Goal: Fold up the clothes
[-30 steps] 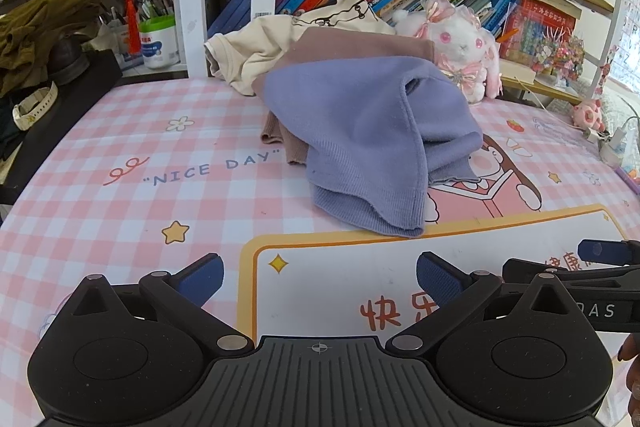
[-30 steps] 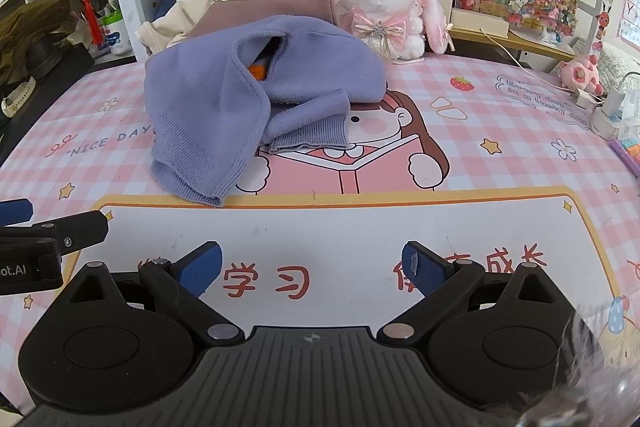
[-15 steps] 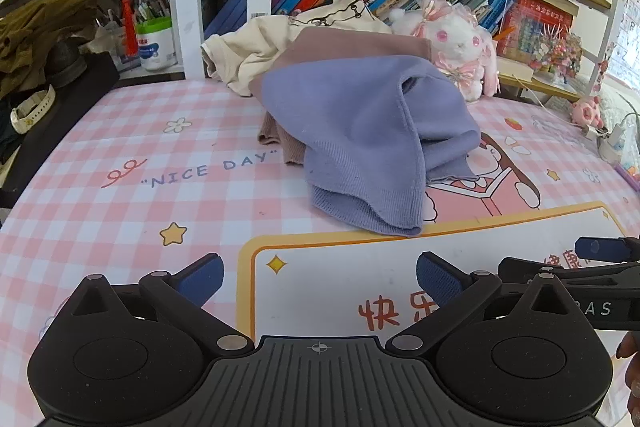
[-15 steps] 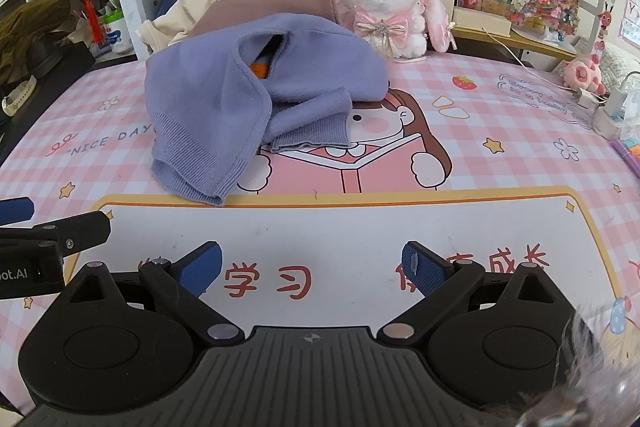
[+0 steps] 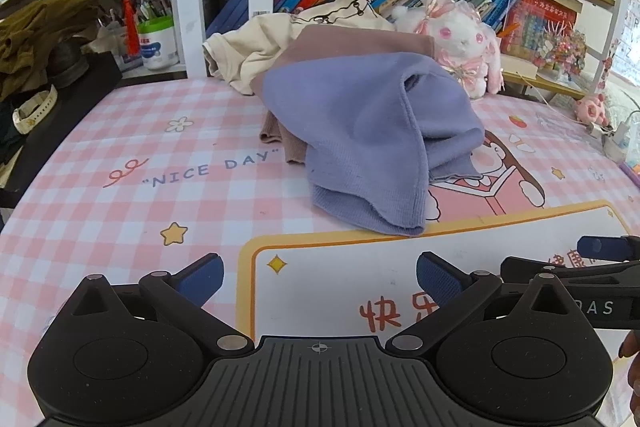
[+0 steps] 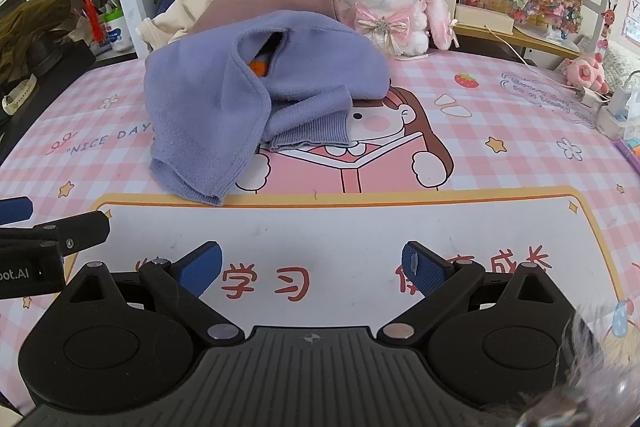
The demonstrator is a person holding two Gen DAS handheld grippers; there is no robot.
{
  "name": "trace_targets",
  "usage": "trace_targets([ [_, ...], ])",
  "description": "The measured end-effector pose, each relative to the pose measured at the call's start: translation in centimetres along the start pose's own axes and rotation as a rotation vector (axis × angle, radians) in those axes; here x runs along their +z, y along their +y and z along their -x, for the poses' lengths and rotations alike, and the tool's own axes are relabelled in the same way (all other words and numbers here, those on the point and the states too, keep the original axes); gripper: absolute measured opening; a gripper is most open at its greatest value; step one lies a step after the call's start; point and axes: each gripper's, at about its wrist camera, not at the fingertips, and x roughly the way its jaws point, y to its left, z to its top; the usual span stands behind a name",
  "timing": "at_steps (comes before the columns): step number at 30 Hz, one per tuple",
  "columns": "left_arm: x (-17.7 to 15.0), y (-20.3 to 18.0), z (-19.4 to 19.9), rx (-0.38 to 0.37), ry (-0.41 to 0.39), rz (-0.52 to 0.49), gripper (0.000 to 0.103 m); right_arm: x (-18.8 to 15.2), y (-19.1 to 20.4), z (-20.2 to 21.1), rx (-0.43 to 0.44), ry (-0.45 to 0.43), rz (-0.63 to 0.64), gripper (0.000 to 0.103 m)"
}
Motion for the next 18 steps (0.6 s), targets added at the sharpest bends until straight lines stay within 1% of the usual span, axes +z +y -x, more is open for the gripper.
trace_targets([
  [3,0.0,-0.2,0.0,-0.012,0.002,0.001,0.103,0.1,-0.2,-0.2,0.006,0.004,0.002,0.098],
  [10,-0.1,-0.6,0.0,0.000,0.003,0.034,0.103,0.3,-0.6,-0.6,0.041,0.014,0.029,0.098],
  [17,-0.2,-2.3,-0.1,0.007,0.002,0.048,0.103,0.6,-2.2,-1.1,0.074,0.019,0.055,0.098],
  [18,-0.1,-2.7,-0.2,0.017,0.002,0.049,0.103,0.6,-2.6,-1.2,0.078,0.018,0.054,0.098],
])
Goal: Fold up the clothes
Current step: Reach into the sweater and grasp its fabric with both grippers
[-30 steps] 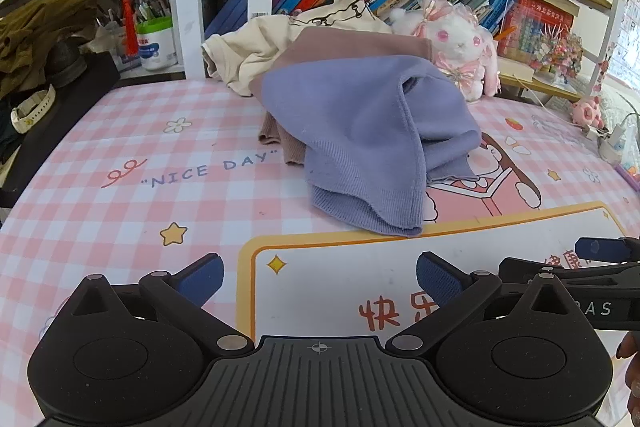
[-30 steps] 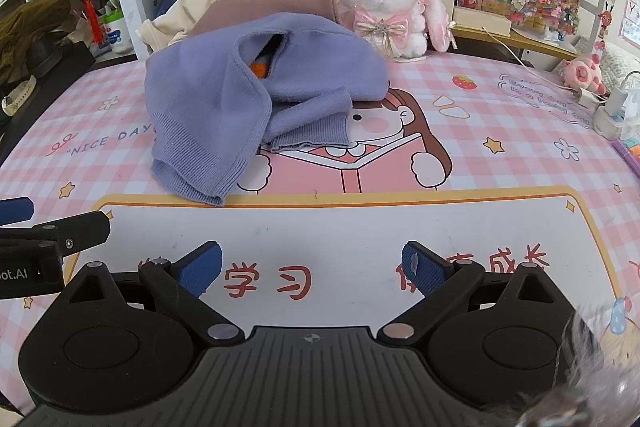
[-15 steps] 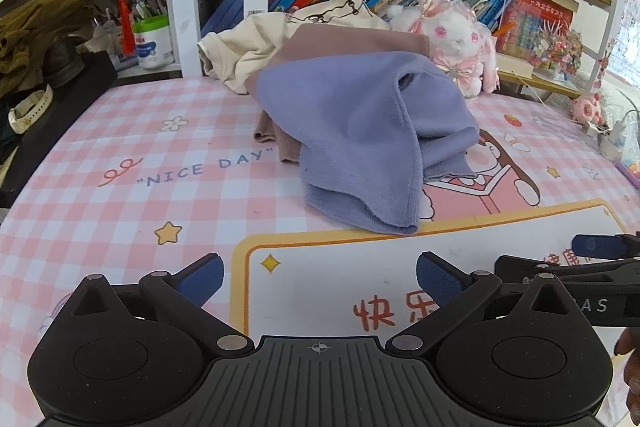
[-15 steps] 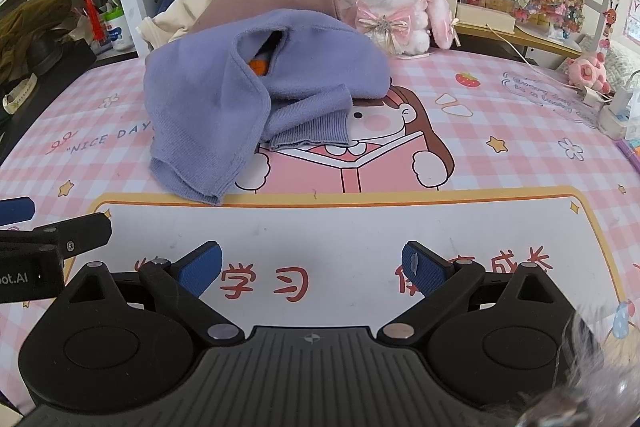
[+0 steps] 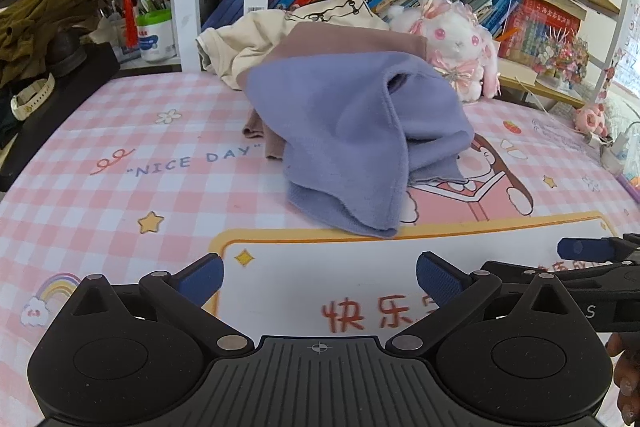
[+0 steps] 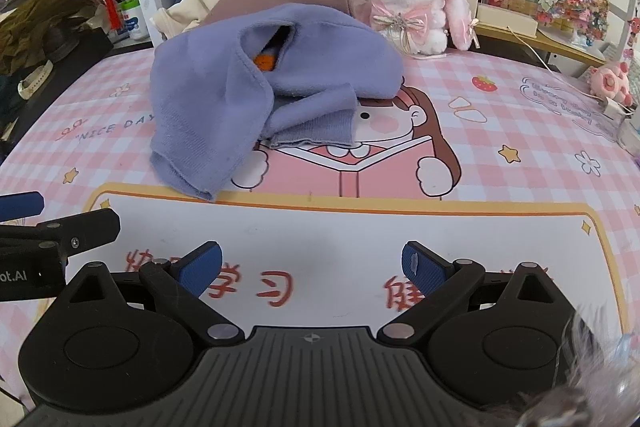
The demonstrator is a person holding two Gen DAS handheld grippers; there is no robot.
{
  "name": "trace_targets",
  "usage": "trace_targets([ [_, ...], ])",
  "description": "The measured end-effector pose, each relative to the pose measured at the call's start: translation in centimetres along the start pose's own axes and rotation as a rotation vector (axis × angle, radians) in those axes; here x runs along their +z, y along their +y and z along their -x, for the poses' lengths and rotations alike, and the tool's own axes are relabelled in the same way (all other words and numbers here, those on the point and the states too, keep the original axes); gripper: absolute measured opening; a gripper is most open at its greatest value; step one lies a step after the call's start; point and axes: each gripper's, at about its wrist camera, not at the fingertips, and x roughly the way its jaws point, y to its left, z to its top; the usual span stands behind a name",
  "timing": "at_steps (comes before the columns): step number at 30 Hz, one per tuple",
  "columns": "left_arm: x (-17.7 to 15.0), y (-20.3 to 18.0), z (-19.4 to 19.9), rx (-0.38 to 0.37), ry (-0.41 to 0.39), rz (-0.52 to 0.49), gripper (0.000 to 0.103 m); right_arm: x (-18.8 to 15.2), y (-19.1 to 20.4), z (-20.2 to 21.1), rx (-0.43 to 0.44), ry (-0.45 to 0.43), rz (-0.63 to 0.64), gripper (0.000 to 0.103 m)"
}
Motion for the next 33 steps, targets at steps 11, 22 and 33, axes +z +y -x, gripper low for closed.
trace_targets([
  [11,1.3,-3.5,-1.4,0.097,-0.019,-0.024,0.103,0.8,-6.1,-0.9,0.078,-0.001,-0.079,0.098],
  [22,7.6,-7.9,-9.2,0.223,-0.071,-0.166,0.101,1.8,-12.6,-1.2,0.114,0.001,-0.176,0.097],
  [33,10.8,-7.8,-13.9,0.286,-0.090,-0.085,0.008,2.1,-16.2,0.4,0.207,-0.015,-0.227,0.097],
])
